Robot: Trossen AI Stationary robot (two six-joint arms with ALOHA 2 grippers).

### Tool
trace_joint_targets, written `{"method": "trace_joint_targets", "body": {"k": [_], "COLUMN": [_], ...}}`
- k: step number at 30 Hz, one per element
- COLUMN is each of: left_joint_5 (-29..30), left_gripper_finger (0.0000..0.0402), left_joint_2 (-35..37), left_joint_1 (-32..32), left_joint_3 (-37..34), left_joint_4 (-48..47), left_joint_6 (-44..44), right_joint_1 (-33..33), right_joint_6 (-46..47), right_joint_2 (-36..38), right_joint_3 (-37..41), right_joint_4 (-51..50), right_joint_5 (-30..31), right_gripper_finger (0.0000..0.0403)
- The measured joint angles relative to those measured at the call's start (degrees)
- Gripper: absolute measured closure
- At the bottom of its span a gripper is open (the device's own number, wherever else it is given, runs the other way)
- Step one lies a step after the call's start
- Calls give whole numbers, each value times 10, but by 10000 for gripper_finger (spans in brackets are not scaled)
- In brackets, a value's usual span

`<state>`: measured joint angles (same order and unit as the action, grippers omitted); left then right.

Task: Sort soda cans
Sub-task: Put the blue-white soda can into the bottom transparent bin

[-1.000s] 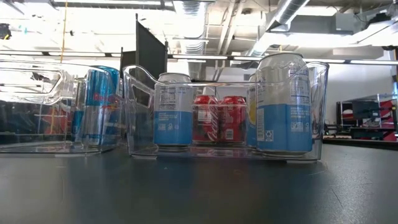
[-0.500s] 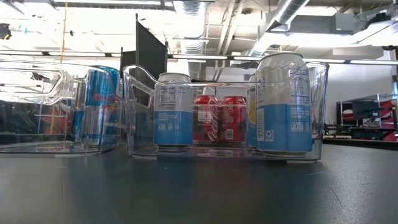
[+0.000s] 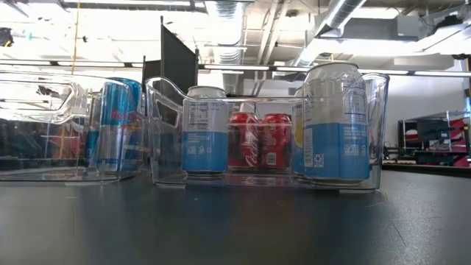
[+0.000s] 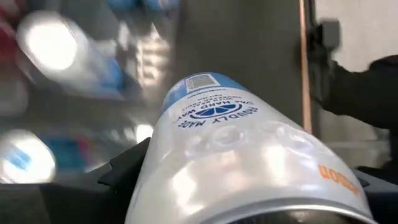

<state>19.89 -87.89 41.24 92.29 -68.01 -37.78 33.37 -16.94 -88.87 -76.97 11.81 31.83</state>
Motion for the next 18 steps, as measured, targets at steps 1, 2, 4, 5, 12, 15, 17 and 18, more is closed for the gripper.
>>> {"method": "trace_joint_targets", "body": {"k": [1,2,4,5,12,15,17,18], "left_joint_5": [1,2,2,0,-56,-82,-98,-106], "left_gripper_finger": [101,101,101,101,101,101,101,101], "left_joint_2": [-1,-2,-3,-5,-47,-79,-102,-114], "left_joint_1": [-22,-42,-82,-103,-228,-274,-298,-309], "left_joint_3": [6,9,10,10,10,10,10,10], "left_joint_4": [8,22,54,66,138,143,152,158], "left_joint_6": [42,84,158,193,388,444,472,485], "right_joint_1": [10,20,41,51,118,138,149,153], "right_joint_6": [-7,-14,-27,-32,-81,-91,-91,-90], "right_joint_2": [7,14,26,31,45,45,45,45], "right_joint_3": [0,0,0,0,0,0,0,0], "right_joint_4": [-7,-14,-23,-27,-31,-37,-46,-50], "right_joint_5": [16,33,67,85,189,224,240,244], "right_gripper_finger": [71,71,71,71,71,71,71,71]}}
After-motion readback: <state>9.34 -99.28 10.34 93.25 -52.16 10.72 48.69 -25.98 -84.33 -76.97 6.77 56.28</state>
